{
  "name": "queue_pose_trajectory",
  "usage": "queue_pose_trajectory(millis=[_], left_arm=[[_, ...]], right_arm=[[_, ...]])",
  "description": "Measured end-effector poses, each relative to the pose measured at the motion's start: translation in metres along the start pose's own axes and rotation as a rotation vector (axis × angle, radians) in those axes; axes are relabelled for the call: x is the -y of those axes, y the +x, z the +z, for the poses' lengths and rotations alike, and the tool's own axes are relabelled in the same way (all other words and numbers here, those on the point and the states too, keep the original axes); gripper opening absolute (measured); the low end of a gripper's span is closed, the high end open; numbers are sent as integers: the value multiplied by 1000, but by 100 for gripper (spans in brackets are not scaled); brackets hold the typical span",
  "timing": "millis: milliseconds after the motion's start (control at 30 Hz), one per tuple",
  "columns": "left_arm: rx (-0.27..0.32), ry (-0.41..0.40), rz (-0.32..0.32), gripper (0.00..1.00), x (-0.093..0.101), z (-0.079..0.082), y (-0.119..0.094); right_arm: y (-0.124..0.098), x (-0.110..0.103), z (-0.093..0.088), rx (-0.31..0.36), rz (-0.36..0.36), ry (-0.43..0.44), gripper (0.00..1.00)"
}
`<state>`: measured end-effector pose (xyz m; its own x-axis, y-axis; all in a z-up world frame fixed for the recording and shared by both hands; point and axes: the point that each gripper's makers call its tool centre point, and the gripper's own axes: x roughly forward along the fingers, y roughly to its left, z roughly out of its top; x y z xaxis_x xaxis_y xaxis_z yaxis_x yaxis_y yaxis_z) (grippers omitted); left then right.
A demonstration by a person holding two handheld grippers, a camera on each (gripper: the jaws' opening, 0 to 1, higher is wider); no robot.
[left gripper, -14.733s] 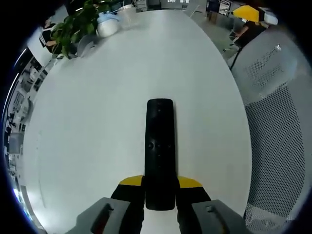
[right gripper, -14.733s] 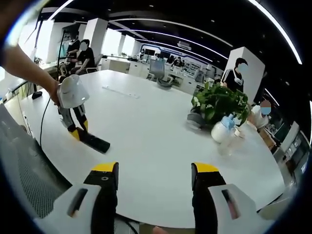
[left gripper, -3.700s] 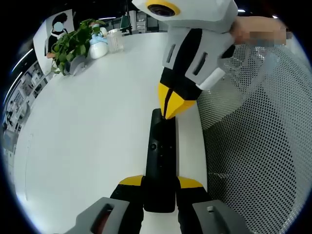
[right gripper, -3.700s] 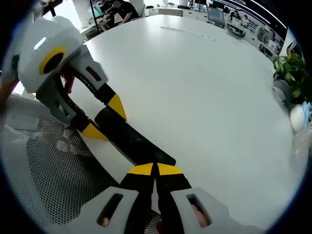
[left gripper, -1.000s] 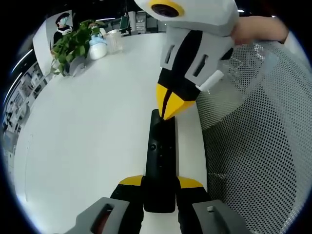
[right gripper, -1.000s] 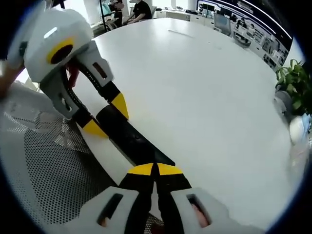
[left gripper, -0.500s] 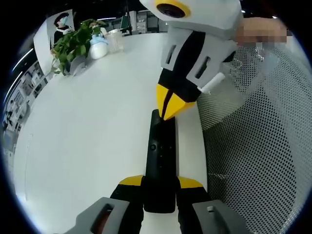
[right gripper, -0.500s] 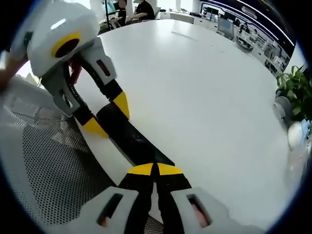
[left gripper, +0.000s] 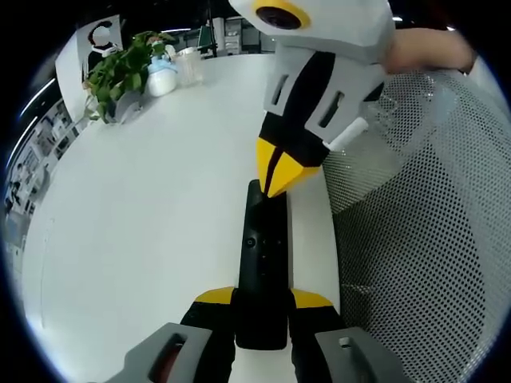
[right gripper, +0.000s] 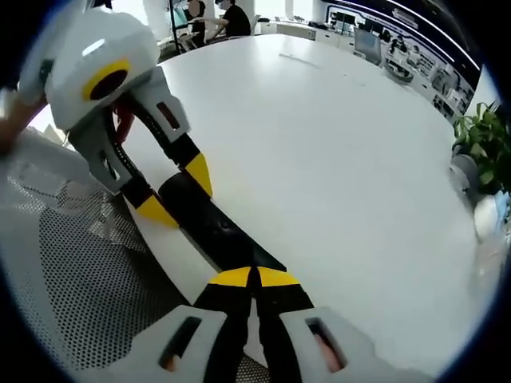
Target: Press the specified remote control buttons in sequence, fully releasing each button before pressing the next.
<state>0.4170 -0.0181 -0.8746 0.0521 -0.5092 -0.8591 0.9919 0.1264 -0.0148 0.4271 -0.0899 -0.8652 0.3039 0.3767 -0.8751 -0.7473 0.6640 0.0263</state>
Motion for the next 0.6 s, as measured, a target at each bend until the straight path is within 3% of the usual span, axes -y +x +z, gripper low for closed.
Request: queue_pose_trajectory(millis=[600], left_arm=[[-4,4,0,25,0,0,0]], right_arm=[[0,0,0,-2,-4,-13,0]])
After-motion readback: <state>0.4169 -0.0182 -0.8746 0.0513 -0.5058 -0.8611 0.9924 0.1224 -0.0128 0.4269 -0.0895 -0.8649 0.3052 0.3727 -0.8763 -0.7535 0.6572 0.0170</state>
